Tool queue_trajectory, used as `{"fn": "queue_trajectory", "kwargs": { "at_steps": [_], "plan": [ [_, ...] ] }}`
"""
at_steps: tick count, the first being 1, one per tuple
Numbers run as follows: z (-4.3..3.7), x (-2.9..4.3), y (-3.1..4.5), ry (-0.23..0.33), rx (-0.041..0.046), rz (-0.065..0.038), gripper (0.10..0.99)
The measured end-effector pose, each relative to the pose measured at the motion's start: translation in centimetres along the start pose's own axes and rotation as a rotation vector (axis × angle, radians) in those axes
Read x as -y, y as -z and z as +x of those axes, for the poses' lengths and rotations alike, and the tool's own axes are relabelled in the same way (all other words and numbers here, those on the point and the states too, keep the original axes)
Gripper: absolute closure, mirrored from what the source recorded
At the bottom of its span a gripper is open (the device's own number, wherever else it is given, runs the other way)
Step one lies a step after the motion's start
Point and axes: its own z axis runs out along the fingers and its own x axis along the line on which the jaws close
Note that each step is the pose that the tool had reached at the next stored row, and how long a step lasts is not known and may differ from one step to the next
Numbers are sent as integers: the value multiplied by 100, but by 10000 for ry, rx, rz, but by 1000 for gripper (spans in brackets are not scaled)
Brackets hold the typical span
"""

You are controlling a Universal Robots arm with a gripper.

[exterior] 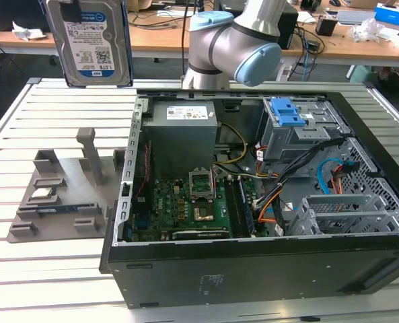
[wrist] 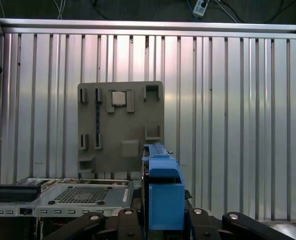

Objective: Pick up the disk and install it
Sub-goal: 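Pick up the disk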

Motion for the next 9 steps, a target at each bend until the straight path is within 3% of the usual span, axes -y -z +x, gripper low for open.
{"fn": "queue_trajectory", "kwargs": {
  "at_steps": [9],
  "plan": [
    [4,266,12,0,-2,-3,722]
  ]
}}
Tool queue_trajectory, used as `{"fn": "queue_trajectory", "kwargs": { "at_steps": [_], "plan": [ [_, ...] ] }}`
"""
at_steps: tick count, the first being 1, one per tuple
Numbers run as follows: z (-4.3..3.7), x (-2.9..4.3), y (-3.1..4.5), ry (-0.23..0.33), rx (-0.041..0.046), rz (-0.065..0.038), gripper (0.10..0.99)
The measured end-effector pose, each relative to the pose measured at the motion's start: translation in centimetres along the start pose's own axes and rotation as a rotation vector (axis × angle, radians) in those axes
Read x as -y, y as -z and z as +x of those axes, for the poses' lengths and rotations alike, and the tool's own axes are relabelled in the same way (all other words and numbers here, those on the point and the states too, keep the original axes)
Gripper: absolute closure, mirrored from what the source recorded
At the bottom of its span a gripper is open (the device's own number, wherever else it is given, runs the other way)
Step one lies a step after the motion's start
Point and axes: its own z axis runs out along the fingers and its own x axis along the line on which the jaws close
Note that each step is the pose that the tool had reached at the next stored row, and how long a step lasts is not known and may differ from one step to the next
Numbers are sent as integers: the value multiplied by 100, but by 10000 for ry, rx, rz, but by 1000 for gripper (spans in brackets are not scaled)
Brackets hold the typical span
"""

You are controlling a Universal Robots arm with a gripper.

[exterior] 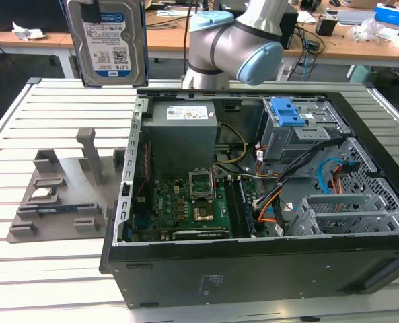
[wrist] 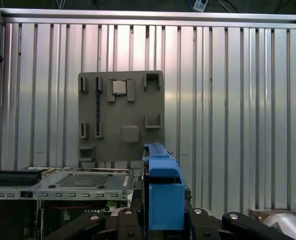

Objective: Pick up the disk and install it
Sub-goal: 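Pick up the disk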

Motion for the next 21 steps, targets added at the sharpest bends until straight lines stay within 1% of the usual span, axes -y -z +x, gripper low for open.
{"fn": "queue_trajectory", "kwargs": {
  "at_steps": [4,6,8,10,15,17,21],
  "plan": [
    [2,98,4,0,0,-2,722],
    [3,195,9,1,-1,-5,722],
    [4,255,12,0,-1,-6,722],
    [6,406,19,1,-1,-10,722],
    [9,542,25,1,-1,-11,722],
    [10,634,29,0,-1,-12,722],
    [12,744,34,-1,-2,-13,722]
  ]
}}
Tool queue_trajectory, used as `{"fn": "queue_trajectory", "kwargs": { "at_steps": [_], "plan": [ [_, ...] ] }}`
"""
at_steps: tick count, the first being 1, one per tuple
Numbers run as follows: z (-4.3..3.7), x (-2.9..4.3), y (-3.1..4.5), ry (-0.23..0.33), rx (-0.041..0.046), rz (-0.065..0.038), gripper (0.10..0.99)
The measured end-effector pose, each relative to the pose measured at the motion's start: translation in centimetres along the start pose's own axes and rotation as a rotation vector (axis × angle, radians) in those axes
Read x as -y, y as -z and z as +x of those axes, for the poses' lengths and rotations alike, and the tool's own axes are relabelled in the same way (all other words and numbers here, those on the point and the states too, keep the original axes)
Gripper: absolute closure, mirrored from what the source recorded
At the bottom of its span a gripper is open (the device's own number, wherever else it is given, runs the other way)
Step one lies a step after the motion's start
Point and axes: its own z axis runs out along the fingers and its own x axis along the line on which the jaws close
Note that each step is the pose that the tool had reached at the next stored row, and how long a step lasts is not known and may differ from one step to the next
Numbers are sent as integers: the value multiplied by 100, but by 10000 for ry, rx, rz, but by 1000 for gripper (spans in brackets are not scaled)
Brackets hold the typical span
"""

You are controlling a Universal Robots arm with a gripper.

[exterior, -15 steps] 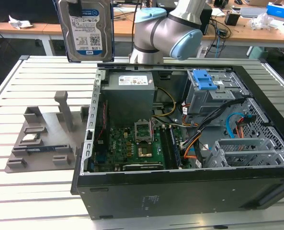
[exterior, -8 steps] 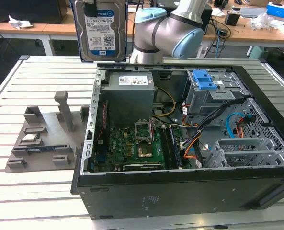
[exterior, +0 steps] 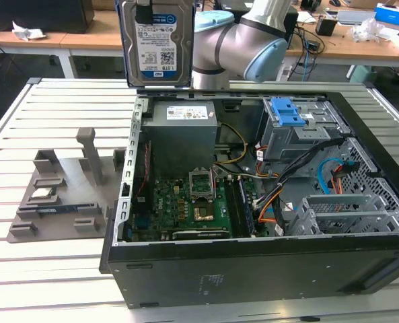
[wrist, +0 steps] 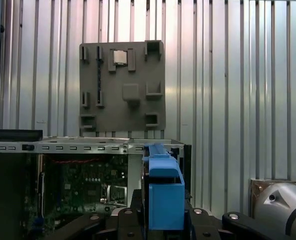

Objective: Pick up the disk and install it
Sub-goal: 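Pick up the disk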

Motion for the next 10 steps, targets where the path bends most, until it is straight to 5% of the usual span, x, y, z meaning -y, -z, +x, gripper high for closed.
{"fn": "queue_trajectory", "kwargs": {
  "at_steps": [10],
  "plan": [
    [4,262,12,0,-1,-3,722]
  ]
}}
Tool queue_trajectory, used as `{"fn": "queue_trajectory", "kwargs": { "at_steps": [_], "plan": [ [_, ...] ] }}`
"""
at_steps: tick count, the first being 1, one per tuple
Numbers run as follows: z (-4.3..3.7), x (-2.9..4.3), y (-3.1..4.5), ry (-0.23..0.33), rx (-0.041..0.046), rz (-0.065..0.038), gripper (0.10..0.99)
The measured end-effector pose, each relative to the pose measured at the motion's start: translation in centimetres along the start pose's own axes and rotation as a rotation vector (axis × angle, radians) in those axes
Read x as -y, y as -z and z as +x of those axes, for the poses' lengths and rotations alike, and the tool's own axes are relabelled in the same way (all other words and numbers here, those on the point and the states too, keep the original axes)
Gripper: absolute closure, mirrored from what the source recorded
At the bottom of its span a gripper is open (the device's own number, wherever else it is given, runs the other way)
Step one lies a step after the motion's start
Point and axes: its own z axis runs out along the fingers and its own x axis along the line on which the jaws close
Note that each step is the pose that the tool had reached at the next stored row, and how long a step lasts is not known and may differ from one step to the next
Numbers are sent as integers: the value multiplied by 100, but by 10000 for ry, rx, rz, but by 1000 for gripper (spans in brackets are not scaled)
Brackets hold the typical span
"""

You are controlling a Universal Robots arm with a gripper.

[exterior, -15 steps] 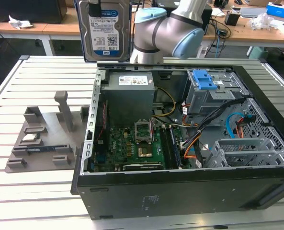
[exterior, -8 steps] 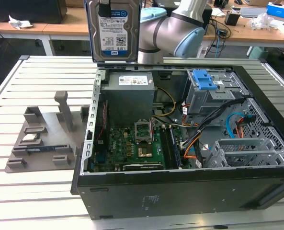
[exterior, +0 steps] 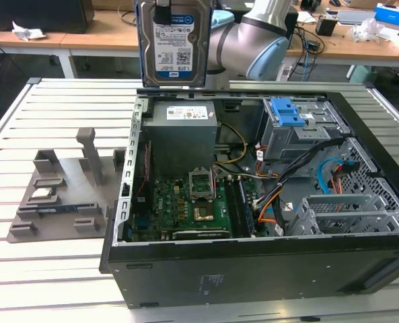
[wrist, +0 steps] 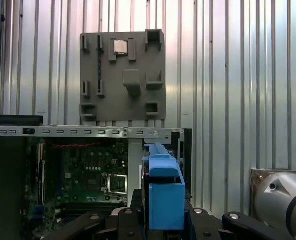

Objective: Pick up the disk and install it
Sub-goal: 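Pick up the disk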

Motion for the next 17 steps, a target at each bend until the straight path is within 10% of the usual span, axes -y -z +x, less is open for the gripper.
{"fn": "queue_trajectory", "kwargs": {
  "at_steps": [17],
  "plan": [
    [7,437,21,3,-2,-3,722]
  ]
}}
